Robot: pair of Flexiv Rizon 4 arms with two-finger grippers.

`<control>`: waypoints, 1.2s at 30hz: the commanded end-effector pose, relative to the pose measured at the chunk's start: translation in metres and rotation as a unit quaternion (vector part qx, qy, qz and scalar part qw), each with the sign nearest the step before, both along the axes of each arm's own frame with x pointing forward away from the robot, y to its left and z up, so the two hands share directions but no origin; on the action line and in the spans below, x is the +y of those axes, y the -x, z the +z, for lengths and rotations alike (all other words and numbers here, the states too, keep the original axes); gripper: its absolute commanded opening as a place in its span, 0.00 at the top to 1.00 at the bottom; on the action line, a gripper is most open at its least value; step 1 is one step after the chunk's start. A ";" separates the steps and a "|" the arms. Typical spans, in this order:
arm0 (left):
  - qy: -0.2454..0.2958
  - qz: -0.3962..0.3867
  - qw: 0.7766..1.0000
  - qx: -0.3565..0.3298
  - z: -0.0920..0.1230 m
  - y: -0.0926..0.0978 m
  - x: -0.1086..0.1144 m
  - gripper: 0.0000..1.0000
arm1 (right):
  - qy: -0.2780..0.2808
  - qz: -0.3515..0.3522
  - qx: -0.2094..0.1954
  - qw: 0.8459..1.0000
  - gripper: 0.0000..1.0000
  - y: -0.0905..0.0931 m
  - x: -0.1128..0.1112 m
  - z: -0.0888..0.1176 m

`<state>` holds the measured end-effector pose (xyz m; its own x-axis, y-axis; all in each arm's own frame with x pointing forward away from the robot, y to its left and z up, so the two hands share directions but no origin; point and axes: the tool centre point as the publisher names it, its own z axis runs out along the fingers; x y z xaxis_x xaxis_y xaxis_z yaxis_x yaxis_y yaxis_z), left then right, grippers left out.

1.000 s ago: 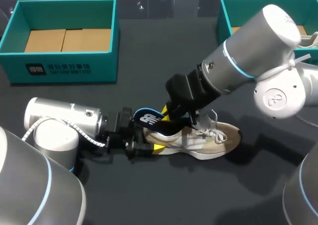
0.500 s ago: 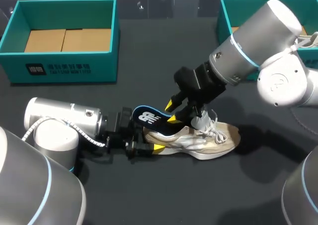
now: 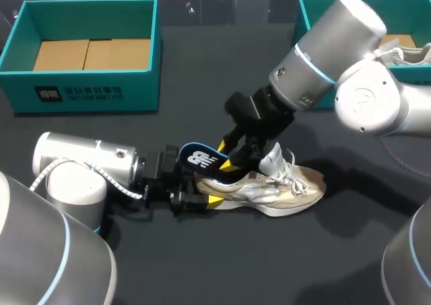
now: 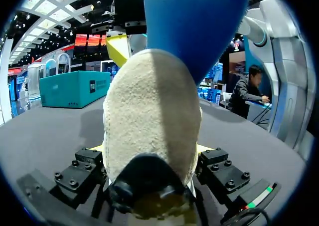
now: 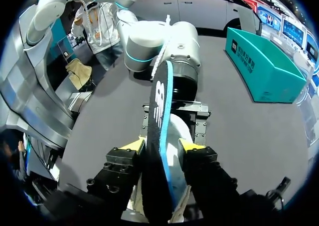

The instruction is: Take the shoe out of the shoebox, open the shoe tongue, remove and reinsert the insole, then place the shoe into the shoebox

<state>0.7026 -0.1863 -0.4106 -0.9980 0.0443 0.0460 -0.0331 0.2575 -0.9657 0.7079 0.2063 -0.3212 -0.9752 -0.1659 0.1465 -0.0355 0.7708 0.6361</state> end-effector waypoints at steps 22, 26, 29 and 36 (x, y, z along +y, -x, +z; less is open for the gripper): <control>0.000 0.000 1.000 0.000 -0.001 -0.001 0.001 1.00 | -0.032 0.061 -0.079 0.995 1.00 0.026 0.033 0.042; 0.000 0.000 1.000 0.000 -0.001 -0.001 0.001 1.00 | -0.032 0.061 -0.079 0.995 1.00 0.026 0.033 0.042; 0.000 0.000 1.000 0.000 -0.001 -0.001 0.001 1.00 | -0.063 0.072 -0.090 0.991 1.00 0.030 0.042 0.047; 0.000 0.000 1.000 0.000 -0.001 -0.001 0.001 1.00 | -0.167 0.056 -0.134 0.975 1.00 0.042 0.038 0.124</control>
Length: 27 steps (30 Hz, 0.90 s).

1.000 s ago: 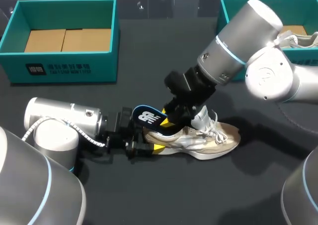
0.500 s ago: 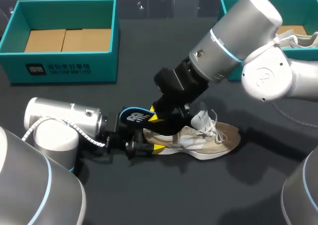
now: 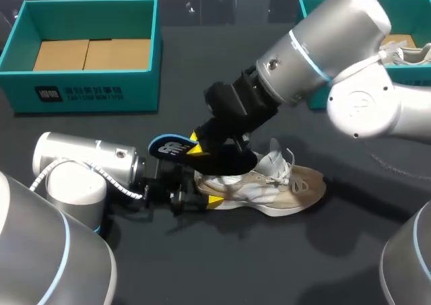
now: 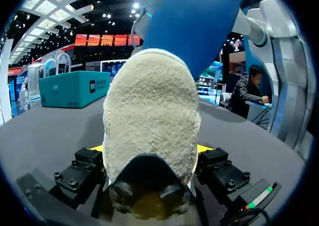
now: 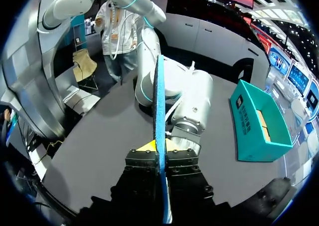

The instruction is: Take the shoe out of the shoebox, open the shoe tongue, remove and reinsert the insole, then place the shoe into the shoebox

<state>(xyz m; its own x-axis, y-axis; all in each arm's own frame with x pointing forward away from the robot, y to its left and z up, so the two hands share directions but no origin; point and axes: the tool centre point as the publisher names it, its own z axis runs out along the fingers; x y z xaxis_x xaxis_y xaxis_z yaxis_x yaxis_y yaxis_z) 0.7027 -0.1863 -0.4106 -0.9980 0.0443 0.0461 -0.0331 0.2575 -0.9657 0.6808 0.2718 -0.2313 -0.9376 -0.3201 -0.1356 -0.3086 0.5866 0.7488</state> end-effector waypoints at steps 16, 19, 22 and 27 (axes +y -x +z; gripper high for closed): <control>0.000 0.000 1.000 0.000 -0.001 -0.001 0.001 1.00 | -0.176 -0.025 0.039 0.983 1.00 0.027 -0.045 0.082; 0.000 0.000 1.000 0.000 -0.001 -0.001 0.001 1.00 | -0.195 -0.035 0.062 0.978 1.00 0.029 -0.058 0.092; 0.000 0.000 1.000 0.000 -0.001 -0.001 0.001 1.00 | -0.216 -0.087 0.129 0.964 1.00 0.035 -0.081 0.110; 0.000 0.000 1.000 0.000 -0.001 -0.001 0.001 1.00 | -0.266 -0.140 0.146 0.942 1.00 0.055 -0.110 0.142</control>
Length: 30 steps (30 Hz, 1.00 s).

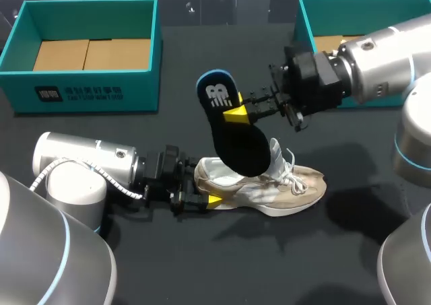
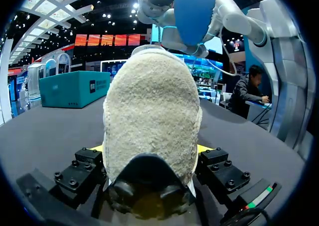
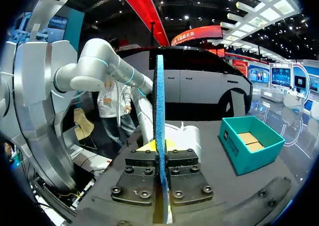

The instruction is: Take the shoe out of the shoebox, open the shoe tongue, remove and reinsert the insole, then place the shoe into the shoebox

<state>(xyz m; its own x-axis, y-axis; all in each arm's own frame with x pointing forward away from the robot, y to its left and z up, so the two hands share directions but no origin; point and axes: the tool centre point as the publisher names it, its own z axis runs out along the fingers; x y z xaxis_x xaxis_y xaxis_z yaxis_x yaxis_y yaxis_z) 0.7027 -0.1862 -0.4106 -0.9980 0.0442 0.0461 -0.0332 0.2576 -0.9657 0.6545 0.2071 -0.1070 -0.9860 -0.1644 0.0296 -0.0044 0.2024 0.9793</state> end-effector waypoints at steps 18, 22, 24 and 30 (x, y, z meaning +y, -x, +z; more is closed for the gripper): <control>0.001 0.000 1.000 0.000 -0.001 -0.001 0.000 1.00 | -0.054 -0.115 0.104 0.986 1.00 0.032 -0.066 0.021; 0.001 0.000 1.000 0.000 -0.001 -0.001 0.000 1.00 | -0.064 -0.124 0.126 0.982 1.00 0.039 -0.074 0.025; 0.001 0.000 1.000 0.000 -0.001 -0.001 0.000 1.00 | -0.062 -0.126 0.128 0.982 1.00 0.042 -0.076 0.027; 0.001 0.000 1.000 0.000 -0.001 -0.001 0.000 1.00 | -0.059 -0.135 0.139 0.979 1.00 0.050 -0.079 0.031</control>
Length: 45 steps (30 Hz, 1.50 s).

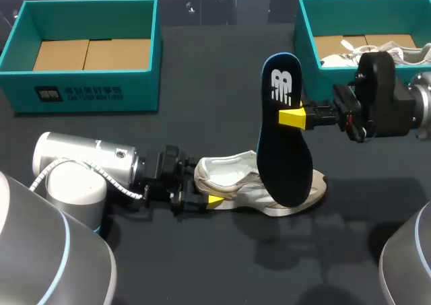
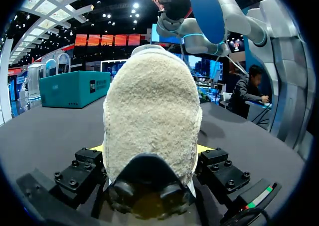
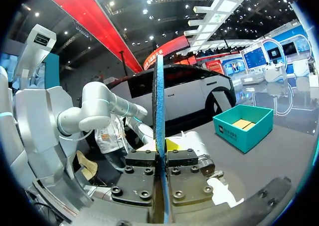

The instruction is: Take the shoe out of the shoebox, open the shoe tongue, remove and reinsert the insole, then place the shoe into the shoebox

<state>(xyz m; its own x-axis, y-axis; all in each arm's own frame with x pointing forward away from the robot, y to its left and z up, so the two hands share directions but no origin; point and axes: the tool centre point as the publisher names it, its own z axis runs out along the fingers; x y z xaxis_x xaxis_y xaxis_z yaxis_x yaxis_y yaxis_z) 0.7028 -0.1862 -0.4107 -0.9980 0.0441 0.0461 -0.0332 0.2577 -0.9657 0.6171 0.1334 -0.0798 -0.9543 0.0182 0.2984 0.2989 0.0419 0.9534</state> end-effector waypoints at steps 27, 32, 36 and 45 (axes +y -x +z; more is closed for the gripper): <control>-0.071 -0.025 0.997 -0.011 0.014 0.007 0.014 0.00 | 0.012 -0.030 0.007 0.999 1.00 0.014 -0.004 0.005; -0.162 -0.035 0.986 -0.029 0.019 0.009 0.025 0.00 | 0.012 -0.030 0.007 0.999 1.00 0.014 -0.004 0.005; -0.162 -0.035 0.986 -0.029 0.019 0.009 0.025 0.00 | 0.012 -0.030 0.007 0.999 1.00 0.014 -0.004 0.005; -0.168 -0.034 0.985 -0.031 0.020 0.009 0.025 0.00 | 0.012 -0.030 0.007 0.999 1.00 0.014 -0.004 0.005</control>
<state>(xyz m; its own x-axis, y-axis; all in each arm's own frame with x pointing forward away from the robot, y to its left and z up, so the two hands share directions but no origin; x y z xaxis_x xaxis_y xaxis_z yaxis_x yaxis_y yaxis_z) 0.6943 -0.1600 -0.3914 -0.9945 0.1045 0.0110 0.0487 0.5511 -0.8330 0.6050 0.1290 -0.0746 -0.9477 0.0784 0.3094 0.3134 0.0454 0.9485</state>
